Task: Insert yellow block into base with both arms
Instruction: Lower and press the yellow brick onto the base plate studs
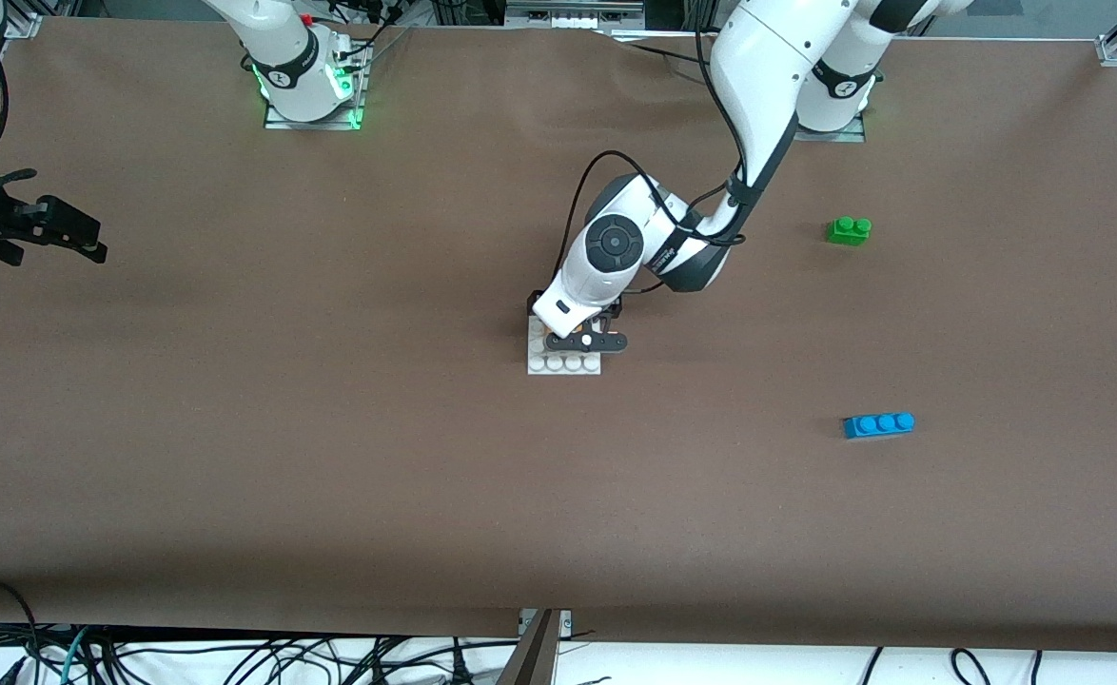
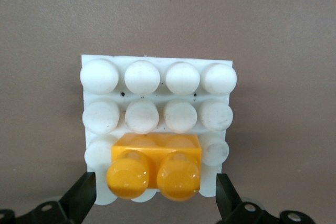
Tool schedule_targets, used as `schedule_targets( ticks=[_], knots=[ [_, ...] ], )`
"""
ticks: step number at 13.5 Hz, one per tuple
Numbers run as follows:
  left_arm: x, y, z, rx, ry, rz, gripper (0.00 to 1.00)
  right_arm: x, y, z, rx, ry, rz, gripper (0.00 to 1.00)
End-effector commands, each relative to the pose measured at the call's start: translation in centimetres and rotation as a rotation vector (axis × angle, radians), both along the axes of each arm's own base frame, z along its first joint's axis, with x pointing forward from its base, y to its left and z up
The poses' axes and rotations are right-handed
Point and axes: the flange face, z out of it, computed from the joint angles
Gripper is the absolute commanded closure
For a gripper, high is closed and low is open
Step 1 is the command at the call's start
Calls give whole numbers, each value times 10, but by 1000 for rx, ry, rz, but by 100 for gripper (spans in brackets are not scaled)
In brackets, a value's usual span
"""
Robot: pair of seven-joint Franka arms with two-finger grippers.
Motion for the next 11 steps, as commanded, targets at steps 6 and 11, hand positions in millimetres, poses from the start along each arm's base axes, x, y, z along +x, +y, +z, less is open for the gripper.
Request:
schedule_targets(
  ticks=[6,11],
  knots=[
    [10,7,54,23,6,13,0,3,0,6,-4,-8,18,0],
    [24,43,93,55,48,36,0,3,0,6,-4,-9,18,0]
  ],
)
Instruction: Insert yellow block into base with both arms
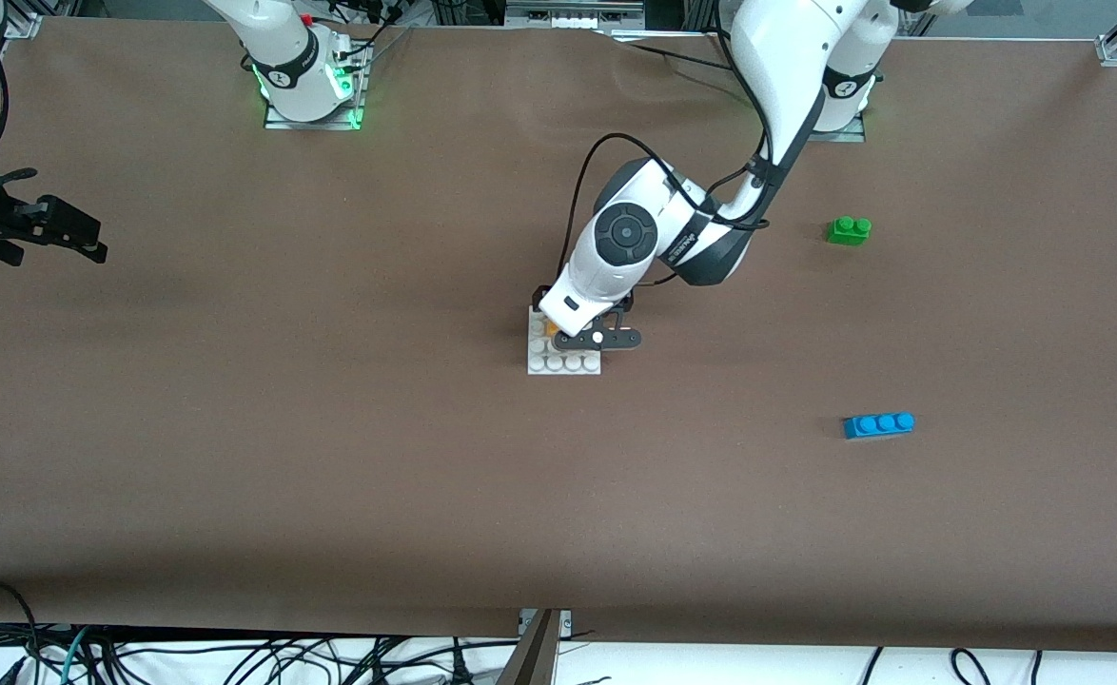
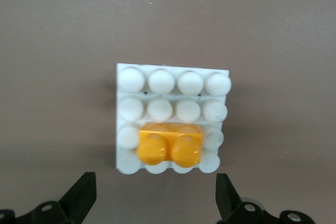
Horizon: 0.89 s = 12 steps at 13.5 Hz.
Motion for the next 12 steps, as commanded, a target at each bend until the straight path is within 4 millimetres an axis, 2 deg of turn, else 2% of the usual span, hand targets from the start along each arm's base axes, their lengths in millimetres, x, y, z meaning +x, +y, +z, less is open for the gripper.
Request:
schedule_targets(
  ticks=[1,2,5,8,10,12],
  knots=[
    [13,37,46,33,23,23,0,3,0,5,-4,-6,16,0],
    [15,47,61,38,30,30,0,3,0,6,-4,-8,16,0],
    [32,94,109,50,31,82,0,3,0,5,-2,-7,16,0],
    [45,159,153,60,39,164,0,3,0,5,-2,-7,16,0],
    [33,188,171,94,71,178,0,2,0,5,-2,-5,15,0],
    [29,229,195,148,59,129,0,2,0,5,-2,-3,13,0]
  ],
)
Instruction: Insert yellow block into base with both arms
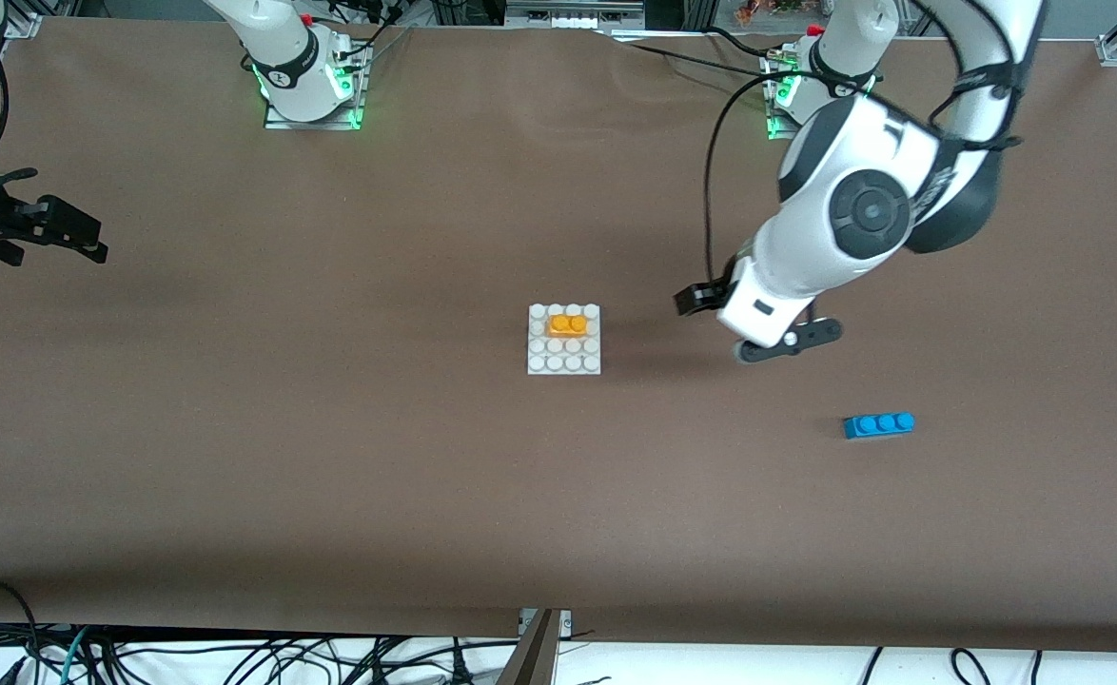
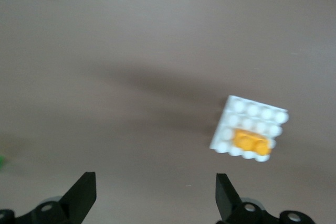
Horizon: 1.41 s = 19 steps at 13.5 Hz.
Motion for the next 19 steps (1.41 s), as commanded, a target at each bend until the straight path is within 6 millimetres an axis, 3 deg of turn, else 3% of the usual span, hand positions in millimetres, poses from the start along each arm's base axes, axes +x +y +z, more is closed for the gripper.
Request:
schedule_targets(
  ticks=[1,4,6,14,19],
  knots=[
    [-21,50,32,46,4,-101,0,2,0,5,-4,-5,12,0],
    [-19,125,61,59,19,-107,0,3,0,2,-3,5,10,0],
    [-20,158,71,58,2,-183,0,3,0,2,-2,5,10,0],
    [-69,207,142,91,-16,-202,0,3,2,1,-3,6,10,0],
    [-67,236,146,83,-11,-186,0,3,3,1,-3,8,12,0]
  ],
)
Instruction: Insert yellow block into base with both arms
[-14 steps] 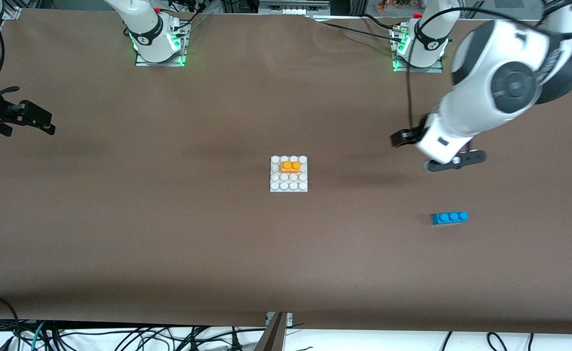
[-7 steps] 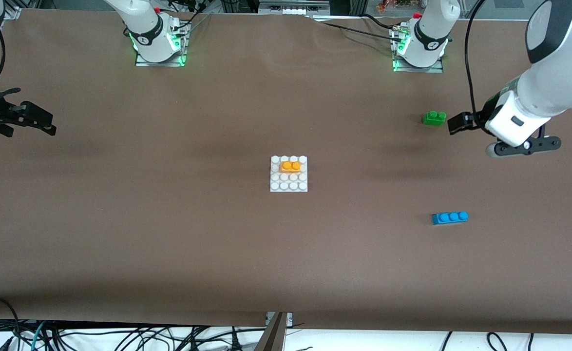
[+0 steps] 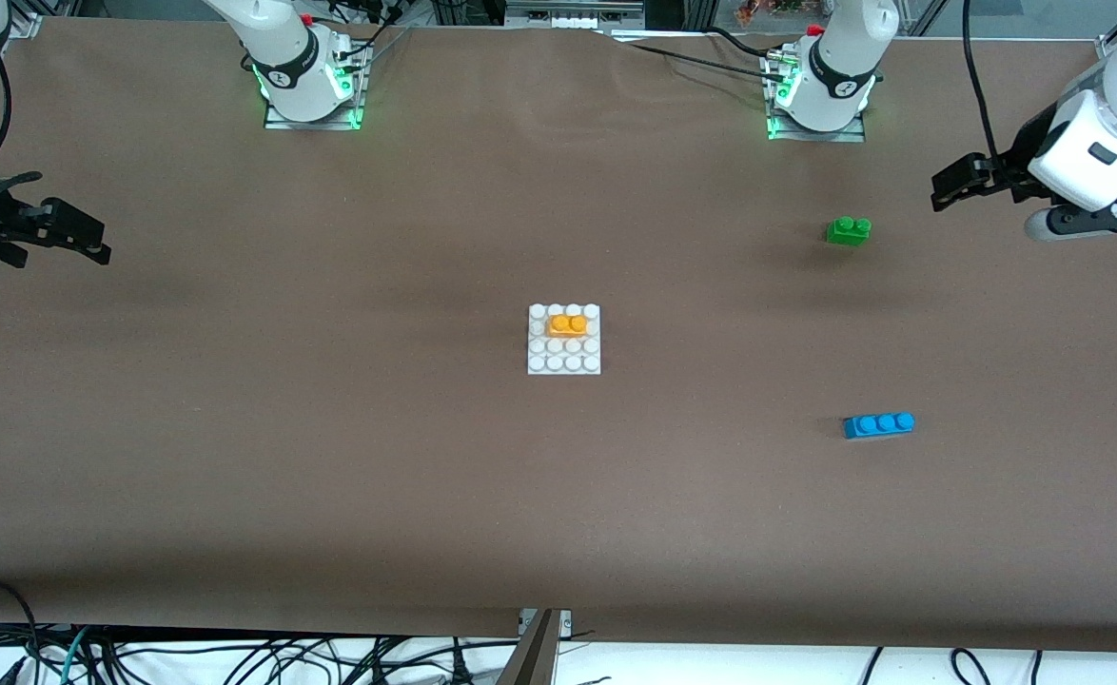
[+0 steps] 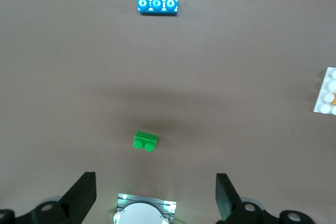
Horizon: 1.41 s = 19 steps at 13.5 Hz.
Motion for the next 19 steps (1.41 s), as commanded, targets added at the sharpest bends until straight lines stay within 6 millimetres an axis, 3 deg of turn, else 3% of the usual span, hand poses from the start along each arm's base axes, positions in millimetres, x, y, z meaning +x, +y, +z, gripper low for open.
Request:
schedule_targets(
  ticks=[1,4,7,10,11,13,19],
  knots=[
    [-4,16,2,14,2,-40,0,2,1,4,-3,0,9,0],
    [-4,47,27,-18,-29,-160,0,2,1,4,-2,1,9,0],
    [-2,82,35,-27,-51,-178,0,2,1,4,-3,0,7,0],
    [-3,93,47,-25,-77,-160,0,2,1,4,-3,1,7,0],
    [-5,106,52,-31,-88,-141,0,2,1,4,-2,0,6,0],
    [-5,110,61,-29,-108,-136,0,2,1,4,-2,1,6,0],
    [-4,103,63,-29,-113,-149,0,2,1,3,-2,3,6,0]
  ],
)
